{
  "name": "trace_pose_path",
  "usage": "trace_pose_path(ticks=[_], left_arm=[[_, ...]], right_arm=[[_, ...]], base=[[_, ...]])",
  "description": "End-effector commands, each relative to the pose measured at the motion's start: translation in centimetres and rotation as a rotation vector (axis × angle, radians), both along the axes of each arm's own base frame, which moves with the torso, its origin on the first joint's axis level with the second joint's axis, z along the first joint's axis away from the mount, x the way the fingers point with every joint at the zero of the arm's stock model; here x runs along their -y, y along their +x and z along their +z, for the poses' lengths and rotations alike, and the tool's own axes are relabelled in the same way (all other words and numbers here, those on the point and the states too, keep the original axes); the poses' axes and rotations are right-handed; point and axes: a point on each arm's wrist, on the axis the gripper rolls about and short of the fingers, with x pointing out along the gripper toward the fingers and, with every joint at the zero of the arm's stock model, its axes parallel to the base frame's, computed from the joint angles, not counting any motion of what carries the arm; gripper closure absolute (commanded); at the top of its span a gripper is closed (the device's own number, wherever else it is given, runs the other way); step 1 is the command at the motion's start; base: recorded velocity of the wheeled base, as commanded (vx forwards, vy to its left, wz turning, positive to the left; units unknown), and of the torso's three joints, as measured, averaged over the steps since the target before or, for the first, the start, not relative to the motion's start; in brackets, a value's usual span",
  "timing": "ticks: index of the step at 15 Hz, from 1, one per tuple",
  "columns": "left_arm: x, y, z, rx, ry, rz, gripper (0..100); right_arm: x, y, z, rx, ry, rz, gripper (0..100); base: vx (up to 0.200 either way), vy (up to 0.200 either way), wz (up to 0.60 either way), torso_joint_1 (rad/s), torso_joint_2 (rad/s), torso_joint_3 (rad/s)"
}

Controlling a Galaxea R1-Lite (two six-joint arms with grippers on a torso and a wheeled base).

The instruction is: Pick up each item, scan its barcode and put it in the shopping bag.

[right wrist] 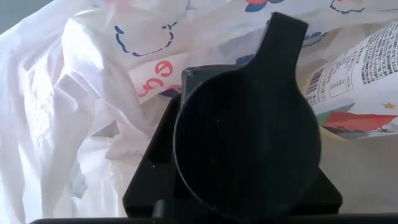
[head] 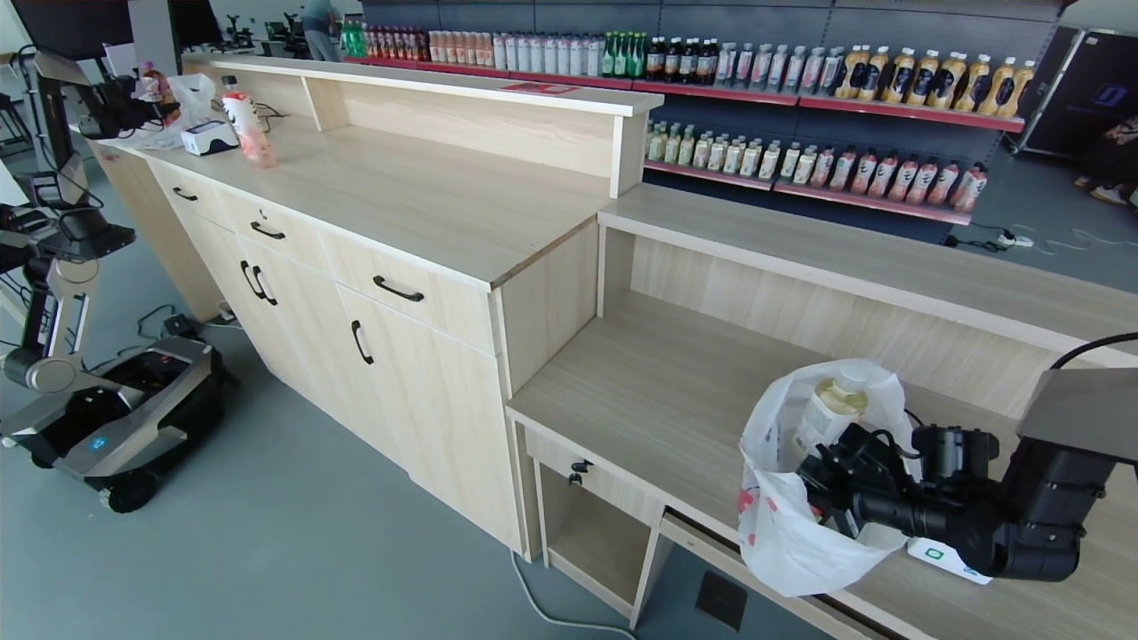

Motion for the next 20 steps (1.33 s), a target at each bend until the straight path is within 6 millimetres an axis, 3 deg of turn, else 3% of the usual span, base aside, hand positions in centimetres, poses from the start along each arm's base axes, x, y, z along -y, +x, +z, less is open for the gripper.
trace_pose_path(ticks=[1,4,5,7,10,12,16,19,20], left_arm=[[0.0,0.0,0.0,0.000,0.000,0.000,0],[0.0,0.0,0.0,0.000,0.000,0.000,0],[0.0,0.0,0.0,0.000,0.000,0.000,0],[0.0,0.0,0.0,0.000,0.000,0.000,0],[0.0,0.0,0.0,0.000,0.000,0.000,0],[0.0,0.0,0.0,0.000,0.000,0.000,0],[0.0,0.0,0.0,0.000,0.000,0.000,0],[0.0,0.0,0.0,0.000,0.000,0.000,0],[0.0,0.0,0.0,0.000,0.000,0.000,0]], right_arm=[[0.1,0.1,-1.0,-0.023,0.002,-0.004,100],[0.3,0.2,-1.3,-0.028,0.005,-0.010,100],[0.4,0.2,-1.2,-0.023,0.005,-0.011,0],[0.6,1.0,0.1,0.006,0.037,-0.037,0],[0.3,2.0,5.8,0.073,0.145,-0.089,0],[0.2,0.9,9.6,0.095,0.171,-0.102,0],[0.8,-3.2,15.3,0.170,0.144,-0.165,0],[0.6,-8.8,19.9,0.211,0.069,-0.335,0],[0.8,-11.5,21.7,0.249,0.022,-0.385,0]], base=[[0.000,0.000,0.00,0.000,0.00,0.000],[0.000,0.000,0.00,0.000,0.00,0.000],[0.000,0.000,0.00,0.000,0.00,0.000],[0.000,0.000,0.00,0.000,0.00,0.000],[0.000,0.000,0.00,0.000,0.00,0.000],[0.000,0.000,0.00,0.000,0.00,0.000],[0.000,0.000,0.00,0.000,0.00,0.000],[0.000,0.000,0.00,0.000,0.00,0.000],[0.000,0.000,0.00,0.000,0.00,0.000]])
